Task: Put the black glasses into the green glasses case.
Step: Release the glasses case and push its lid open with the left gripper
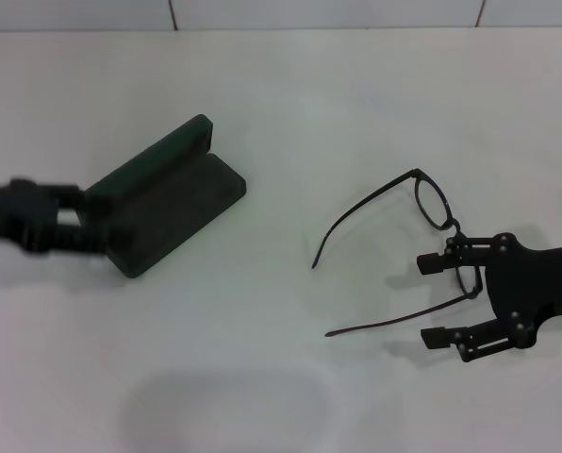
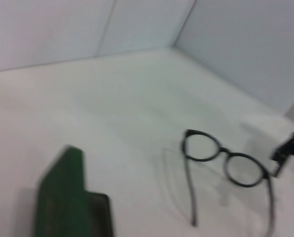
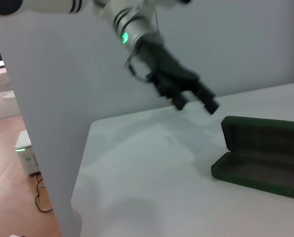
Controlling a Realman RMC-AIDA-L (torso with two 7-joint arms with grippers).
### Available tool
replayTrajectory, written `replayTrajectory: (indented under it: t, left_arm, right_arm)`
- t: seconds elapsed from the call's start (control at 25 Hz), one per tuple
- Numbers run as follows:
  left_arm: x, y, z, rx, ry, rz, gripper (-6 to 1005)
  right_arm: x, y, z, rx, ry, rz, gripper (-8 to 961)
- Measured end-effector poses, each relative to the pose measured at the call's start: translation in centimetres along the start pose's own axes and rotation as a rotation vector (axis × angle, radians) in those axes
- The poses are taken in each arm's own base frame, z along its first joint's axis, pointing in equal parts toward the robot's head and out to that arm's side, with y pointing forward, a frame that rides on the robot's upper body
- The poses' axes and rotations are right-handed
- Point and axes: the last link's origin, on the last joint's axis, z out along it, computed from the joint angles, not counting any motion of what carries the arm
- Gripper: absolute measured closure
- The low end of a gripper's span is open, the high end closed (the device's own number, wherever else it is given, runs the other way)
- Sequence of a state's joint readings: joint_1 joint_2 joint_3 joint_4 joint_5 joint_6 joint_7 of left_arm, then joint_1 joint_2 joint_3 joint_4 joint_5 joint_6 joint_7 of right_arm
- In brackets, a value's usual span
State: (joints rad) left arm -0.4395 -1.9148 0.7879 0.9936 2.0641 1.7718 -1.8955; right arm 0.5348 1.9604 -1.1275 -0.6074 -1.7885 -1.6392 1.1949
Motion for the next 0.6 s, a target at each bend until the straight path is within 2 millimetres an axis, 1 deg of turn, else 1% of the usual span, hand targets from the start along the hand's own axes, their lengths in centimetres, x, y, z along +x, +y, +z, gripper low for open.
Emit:
replayTrajectory:
  t: [0.04,0.16,0.24,0.28,0.32,0.48,0.6]
  left_arm:
    - [0.0,0.0,0.0,0.0,0.0,0.0,142]
    - [3.7,-0.6,0.3,0.055,-0.093,0.037,179]
    - [5.1,-0.9,0.7,0.084,-0.147,0.065,191]
    - [6.2,-1.0,1.1,0.101,-0.185,0.089,191]
    - [6.9,-1.1,1.6,0.12,-0.22,0.106,190]
    - [8.4,-1.8,3.4,0.206,-0.33,0.153,189]
    - [8.5,-2.4,4.7,0.264,-0.396,0.166,192]
  right_arm:
    - [0.0,0.0,0.0,0.0,0.0,0.0,83]
    - [0.0,0.0,0.1,-0.004,0.006,-0.002,83]
    - [0.0,0.0,0.2,-0.01,0.012,-0.002,83]
    - [0.0,0.0,0.3,-0.014,0.015,-0.003,83]
    - [0.0,0.1,0.4,-0.016,0.016,-0.003,83]
    - [-0.3,-0.1,0.7,-0.021,0.016,-0.011,83]
    - [-0.7,-0.3,1.1,-0.028,0.013,-0.022,83]
